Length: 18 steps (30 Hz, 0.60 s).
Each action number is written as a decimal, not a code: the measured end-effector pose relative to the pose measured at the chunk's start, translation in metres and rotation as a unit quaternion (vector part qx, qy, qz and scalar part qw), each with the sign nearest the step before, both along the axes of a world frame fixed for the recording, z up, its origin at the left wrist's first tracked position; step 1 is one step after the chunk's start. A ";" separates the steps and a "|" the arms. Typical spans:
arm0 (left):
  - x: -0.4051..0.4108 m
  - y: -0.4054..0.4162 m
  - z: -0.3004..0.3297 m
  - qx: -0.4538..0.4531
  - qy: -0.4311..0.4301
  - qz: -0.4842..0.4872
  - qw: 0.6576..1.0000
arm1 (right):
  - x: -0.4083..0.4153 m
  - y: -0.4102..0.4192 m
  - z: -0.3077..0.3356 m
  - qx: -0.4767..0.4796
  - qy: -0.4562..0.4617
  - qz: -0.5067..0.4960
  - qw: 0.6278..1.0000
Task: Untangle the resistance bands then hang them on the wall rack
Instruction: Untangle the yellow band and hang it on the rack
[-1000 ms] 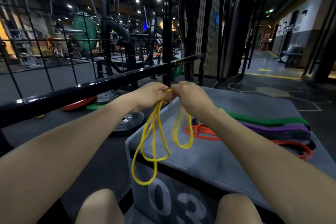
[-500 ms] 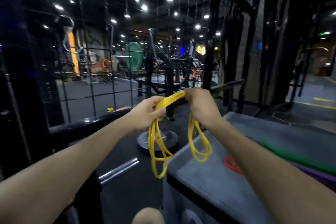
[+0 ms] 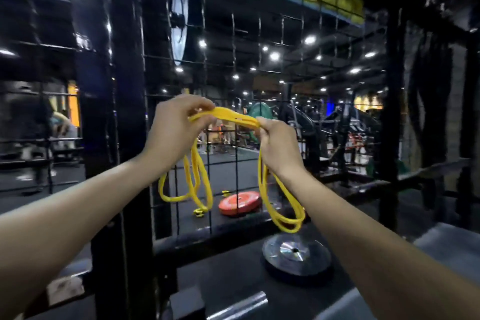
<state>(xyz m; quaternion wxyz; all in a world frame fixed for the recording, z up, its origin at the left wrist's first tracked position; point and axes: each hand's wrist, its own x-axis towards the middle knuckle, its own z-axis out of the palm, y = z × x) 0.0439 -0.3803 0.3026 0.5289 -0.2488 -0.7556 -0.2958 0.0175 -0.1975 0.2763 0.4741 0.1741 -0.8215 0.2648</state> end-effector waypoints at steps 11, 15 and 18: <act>-0.015 -0.025 0.028 -0.134 -0.042 0.221 0.965 | -0.048 -0.060 0.017 -0.026 -0.034 0.021 0.999; -0.016 -0.020 0.021 -0.183 -0.069 0.286 0.938 | -0.048 -0.066 0.002 0.017 -0.012 -0.020 1.000; -0.014 -0.026 0.009 -0.230 -0.067 0.332 0.913 | -0.042 -0.070 -0.007 0.084 -0.024 -0.049 0.995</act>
